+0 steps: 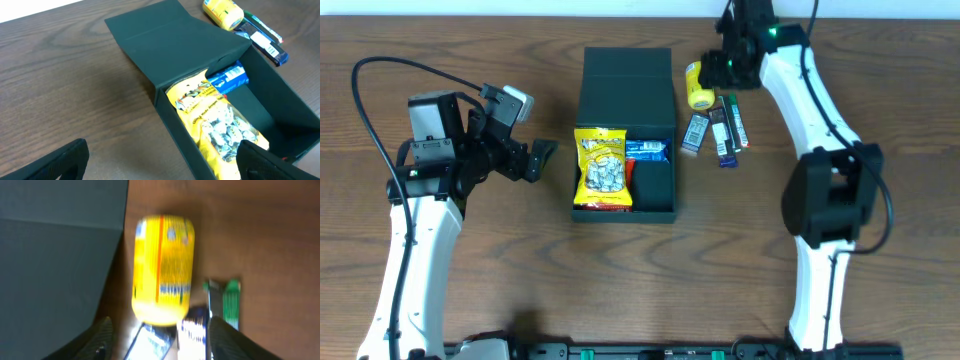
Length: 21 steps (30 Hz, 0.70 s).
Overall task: Pack container
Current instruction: 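Move the right gripper to the yellow bottle and grasp it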
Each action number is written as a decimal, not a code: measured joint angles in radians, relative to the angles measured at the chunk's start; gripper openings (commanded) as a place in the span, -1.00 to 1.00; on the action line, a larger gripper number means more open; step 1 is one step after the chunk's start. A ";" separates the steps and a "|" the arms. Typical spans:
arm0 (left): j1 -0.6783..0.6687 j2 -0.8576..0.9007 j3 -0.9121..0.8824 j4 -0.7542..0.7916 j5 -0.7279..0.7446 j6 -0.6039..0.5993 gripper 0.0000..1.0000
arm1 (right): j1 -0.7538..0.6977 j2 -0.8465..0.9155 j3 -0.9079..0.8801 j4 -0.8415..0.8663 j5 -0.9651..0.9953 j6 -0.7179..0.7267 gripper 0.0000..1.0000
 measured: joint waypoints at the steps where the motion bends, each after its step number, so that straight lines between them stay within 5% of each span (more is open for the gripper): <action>1: 0.000 0.000 0.000 0.000 0.000 0.000 0.90 | 0.000 0.024 0.044 -0.010 0.000 -0.002 0.29; 6: 0.000 0.000 0.000 -0.002 0.000 -0.001 0.90 | 0.001 0.102 0.184 -0.017 0.000 -0.002 0.35; 21: 0.000 0.000 0.000 -0.002 -0.002 -0.001 0.90 | 0.041 0.194 0.190 0.000 0.058 -0.021 0.41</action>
